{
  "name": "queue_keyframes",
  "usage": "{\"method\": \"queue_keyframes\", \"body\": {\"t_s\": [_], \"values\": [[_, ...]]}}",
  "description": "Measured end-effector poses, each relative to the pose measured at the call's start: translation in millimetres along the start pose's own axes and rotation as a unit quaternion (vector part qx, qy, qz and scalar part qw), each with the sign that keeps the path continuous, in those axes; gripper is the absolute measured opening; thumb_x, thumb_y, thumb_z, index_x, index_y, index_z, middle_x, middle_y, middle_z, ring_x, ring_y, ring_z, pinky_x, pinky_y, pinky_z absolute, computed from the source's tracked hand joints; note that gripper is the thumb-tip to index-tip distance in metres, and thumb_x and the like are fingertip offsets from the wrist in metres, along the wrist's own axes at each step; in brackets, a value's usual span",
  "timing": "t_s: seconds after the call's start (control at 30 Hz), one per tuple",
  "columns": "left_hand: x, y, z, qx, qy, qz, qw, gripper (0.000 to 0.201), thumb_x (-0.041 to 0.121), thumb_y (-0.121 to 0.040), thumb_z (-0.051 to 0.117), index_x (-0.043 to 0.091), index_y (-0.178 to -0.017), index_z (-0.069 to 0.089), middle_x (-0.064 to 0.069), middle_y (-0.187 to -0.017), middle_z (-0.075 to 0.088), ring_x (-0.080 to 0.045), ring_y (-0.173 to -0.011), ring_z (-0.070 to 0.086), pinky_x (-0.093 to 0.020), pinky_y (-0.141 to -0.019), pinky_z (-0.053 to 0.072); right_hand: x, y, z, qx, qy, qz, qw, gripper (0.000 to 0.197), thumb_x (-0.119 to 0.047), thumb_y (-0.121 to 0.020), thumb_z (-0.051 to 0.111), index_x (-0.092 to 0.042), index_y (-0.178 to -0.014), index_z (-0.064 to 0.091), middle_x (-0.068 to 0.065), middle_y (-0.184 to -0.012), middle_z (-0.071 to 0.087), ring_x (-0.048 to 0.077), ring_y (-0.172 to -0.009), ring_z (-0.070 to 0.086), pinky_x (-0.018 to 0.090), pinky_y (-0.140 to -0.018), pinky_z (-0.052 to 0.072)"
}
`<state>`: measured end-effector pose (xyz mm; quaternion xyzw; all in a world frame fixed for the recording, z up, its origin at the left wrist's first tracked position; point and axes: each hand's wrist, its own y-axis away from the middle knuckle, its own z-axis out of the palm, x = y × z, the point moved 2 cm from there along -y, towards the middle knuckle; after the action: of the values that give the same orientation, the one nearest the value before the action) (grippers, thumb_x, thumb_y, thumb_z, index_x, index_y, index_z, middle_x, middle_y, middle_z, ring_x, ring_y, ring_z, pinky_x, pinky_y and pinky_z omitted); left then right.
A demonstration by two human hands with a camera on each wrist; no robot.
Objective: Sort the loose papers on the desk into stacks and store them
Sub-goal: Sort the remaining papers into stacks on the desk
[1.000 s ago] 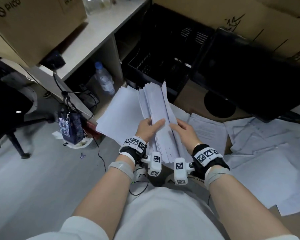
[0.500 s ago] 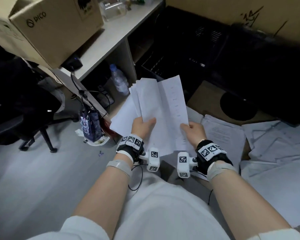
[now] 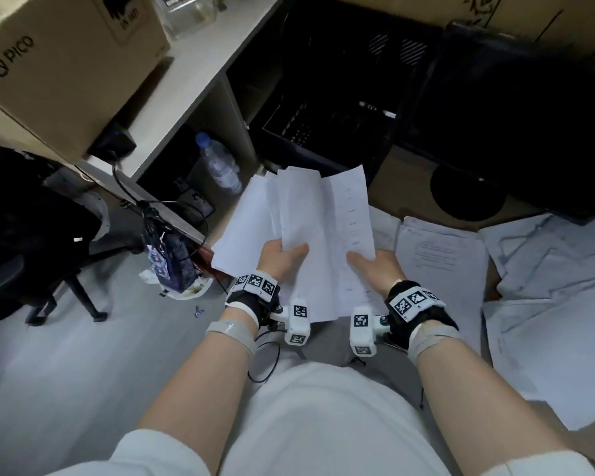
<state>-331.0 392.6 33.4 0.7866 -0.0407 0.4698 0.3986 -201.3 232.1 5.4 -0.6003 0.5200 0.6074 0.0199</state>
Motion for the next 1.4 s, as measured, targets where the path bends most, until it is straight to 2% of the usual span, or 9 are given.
{"method": "queue_keyframes", "body": {"t_s": [0.3, 0.43, 0.63, 0.77, 0.87, 1.0, 1.13, 1.27, 1.4], "values": [[6.3, -51.7, -43.9, -0.003, -0.056, 0.000, 0.998, 0.005, 0.019, -0.088, 0.070, 0.015, -0.091, 0.071, -0.002, -0.090, 0.073, -0.017, -0.085, 0.069, -0.025, -0.078, 0.054, -19.0, -12.3, 40.5, 0.057, -0.014, 0.027, 0.998, 0.015, -0.028, -0.089, 0.062, -0.018, -0.090, 0.074, -0.006, -0.095, 0.073, 0.019, -0.094, 0.068, 0.042, -0.094, 0.056], [9.6, -67.5, -50.9, -0.029, -0.045, -0.003, 0.999, 0.002, 0.016, -0.090, 0.068, 0.015, -0.088, 0.070, 0.007, -0.079, 0.069, -0.010, -0.073, 0.065, -0.016, -0.062, 0.050, -17.7, -21.0, 52.5, 0.088, -0.019, 0.055, 0.994, 0.019, -0.030, -0.087, 0.061, -0.016, -0.088, 0.074, -0.005, -0.094, 0.074, 0.020, -0.093, 0.069, 0.042, -0.093, 0.056], [6.5, -99.2, -65.3, 0.020, -0.040, -0.011, 0.999, 0.031, 0.027, -0.084, 0.069, 0.007, -0.107, 0.072, -0.005, -0.098, 0.075, -0.025, -0.090, 0.070, -0.032, -0.083, 0.056, -10.5, -22.4, 53.6, 0.215, 0.013, 0.108, 0.971, 0.027, -0.025, -0.094, 0.050, -0.010, -0.108, 0.067, 0.008, -0.108, 0.068, 0.029, -0.095, 0.060, 0.029, -0.083, 0.043], [20.9, -97.2, -45.7, -0.025, -0.015, 0.002, 1.000, 0.015, 0.017, -0.088, 0.066, 0.007, -0.098, 0.070, -0.004, -0.086, 0.071, -0.018, -0.074, 0.067, -0.016, -0.058, 0.053, 17.3, -12.1, 29.5, 0.303, 0.006, 0.204, 0.931, 0.025, -0.024, -0.095, 0.044, -0.010, -0.099, 0.064, 0.018, -0.111, 0.068, 0.030, -0.084, 0.056, 0.031, -0.074, 0.042], [15.3, -88.0, -15.0, -0.068, -0.010, -0.002, 0.998, 0.010, 0.019, -0.085, 0.067, 0.010, -0.083, 0.072, -0.003, -0.078, 0.072, -0.021, -0.070, 0.065, -0.021, -0.061, 0.054, 30.1, -5.1, 21.3, 0.302, 0.006, 0.225, 0.926, 0.021, -0.013, -0.097, 0.043, -0.010, -0.090, 0.063, 0.014, -0.100, 0.068, 0.031, -0.081, 0.056, 0.031, -0.070, 0.040], [2.3, -88.3, -2.9, -0.082, -0.021, -0.017, 0.996, 0.013, 0.024, -0.080, 0.069, 0.012, -0.083, 0.074, -0.002, -0.080, 0.075, -0.021, -0.072, 0.069, -0.031, -0.071, 0.055, 50.0, -1.8, 22.1, 0.270, -0.010, 0.252, 0.929, 0.026, -0.011, -0.097, 0.045, -0.003, -0.108, 0.067, 0.018, -0.114, 0.068, 0.037, -0.097, 0.062, 0.030, -0.076, 0.040], [-7.8, -83.8, -8.1, -0.061, -0.010, -0.038, 0.997, 0.018, 0.026, -0.074, 0.071, 0.010, -0.082, 0.075, -0.007, -0.076, 0.073, -0.025, -0.068, 0.066, -0.035, -0.065, 0.055, 65.0, -17.0, 29.8, 0.230, -0.009, 0.248, 0.941, 0.020, -0.012, -0.094, 0.046, -0.011, -0.106, 0.062, 0.017, -0.104, 0.067, 0.033, -0.084, 0.058, 0.033, -0.073, 0.044], [-11.9, -73.3, -14.8, -0.019, -0.010, -0.038, 0.999, 0.006, 0.005, -0.088, 0.069, 0.002, -0.093, 0.072, -0.005, -0.074, 0.071, -0.014, -0.057, 0.066, -0.019, -0.050, 0.051, 64.2, -36.2, 34.7, 0.224, -0.010, 0.258, 0.940, 0.056, -0.010, -0.094, 0.047, -0.013, -0.149, 0.039, 0.015, -0.138, 0.058, 0.038, -0.118, 0.059, 0.041, -0.097, 0.050], [-29.4, -78.6, -12.3, -0.036, -0.062, -0.040, 0.997, 0.011, 0.017, -0.084, 0.076, 0.008, -0.090, 0.073, -0.006, -0.081, 0.075, -0.021, -0.073, 0.070, -0.030, -0.068, 0.057, 53.3, -47.4, 29.6, 0.239, 0.033, 0.248, 0.938, 0.083, -0.018, -0.088, 0.064, -0.010, -0.155, 0.015, 0.014, -0.157, 0.031, 0.034, -0.143, 0.031, 0.046, -0.113, 0.033]]}}
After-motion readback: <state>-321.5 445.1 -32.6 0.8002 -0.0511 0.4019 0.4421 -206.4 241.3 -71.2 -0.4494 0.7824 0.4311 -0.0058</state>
